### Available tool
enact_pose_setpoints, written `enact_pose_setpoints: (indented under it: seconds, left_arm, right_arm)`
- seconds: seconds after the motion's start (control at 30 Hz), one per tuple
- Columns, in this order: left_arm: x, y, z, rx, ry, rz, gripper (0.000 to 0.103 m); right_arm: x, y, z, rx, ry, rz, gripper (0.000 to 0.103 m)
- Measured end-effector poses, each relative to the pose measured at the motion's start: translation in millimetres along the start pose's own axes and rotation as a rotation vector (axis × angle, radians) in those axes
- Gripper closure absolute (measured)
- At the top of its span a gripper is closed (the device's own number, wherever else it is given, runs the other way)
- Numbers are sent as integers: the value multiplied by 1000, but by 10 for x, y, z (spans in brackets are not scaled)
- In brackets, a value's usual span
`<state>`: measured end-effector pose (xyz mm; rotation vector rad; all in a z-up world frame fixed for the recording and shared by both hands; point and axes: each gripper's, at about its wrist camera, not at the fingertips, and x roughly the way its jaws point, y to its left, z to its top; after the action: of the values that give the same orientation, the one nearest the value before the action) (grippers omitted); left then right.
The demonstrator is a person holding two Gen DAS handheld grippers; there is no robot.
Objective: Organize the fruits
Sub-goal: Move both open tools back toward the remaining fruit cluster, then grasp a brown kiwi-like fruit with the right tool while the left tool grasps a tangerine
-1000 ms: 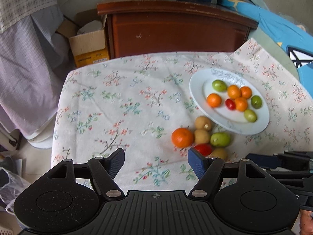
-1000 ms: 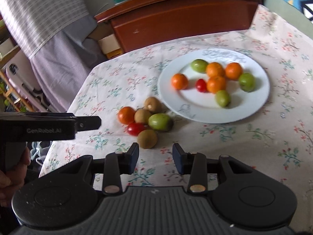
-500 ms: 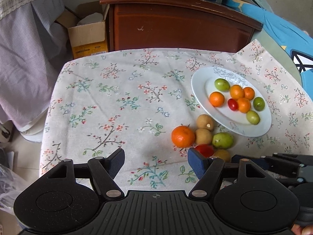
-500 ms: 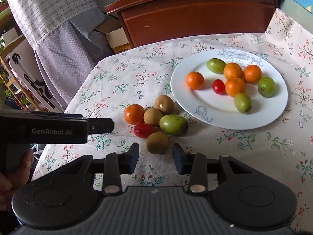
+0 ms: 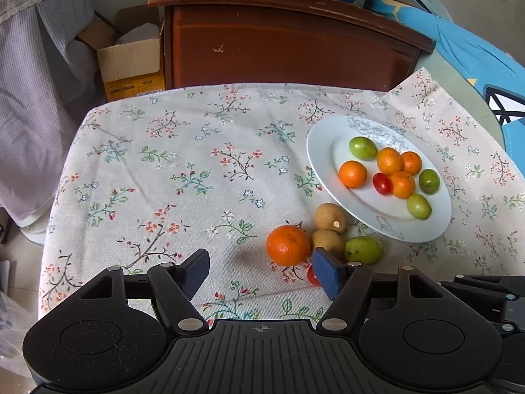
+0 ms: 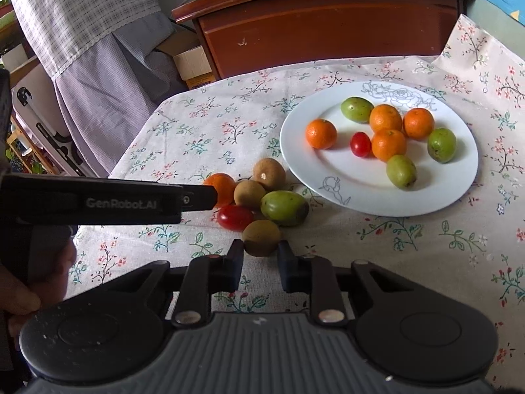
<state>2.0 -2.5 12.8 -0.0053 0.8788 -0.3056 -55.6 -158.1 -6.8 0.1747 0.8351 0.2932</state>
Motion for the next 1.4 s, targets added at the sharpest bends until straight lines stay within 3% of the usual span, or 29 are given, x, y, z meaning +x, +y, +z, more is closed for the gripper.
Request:
enact_pose_setpoints:
  seconds: [0.43, 0.87, 1.4]
  left_arm:
    - [151, -25, 15, -1, -29, -25, 43]
    - [129, -73, -3, 7, -57, -73, 73]
    - [-45, -47, 12, -9, -79, -58, 73]
  right_arm:
    - [20, -23, -2, 21, 6, 8, 76]
    - [56, -5, -10, 16, -6, 11, 78]
    - [-63, -40, 30, 38, -19, -7, 78]
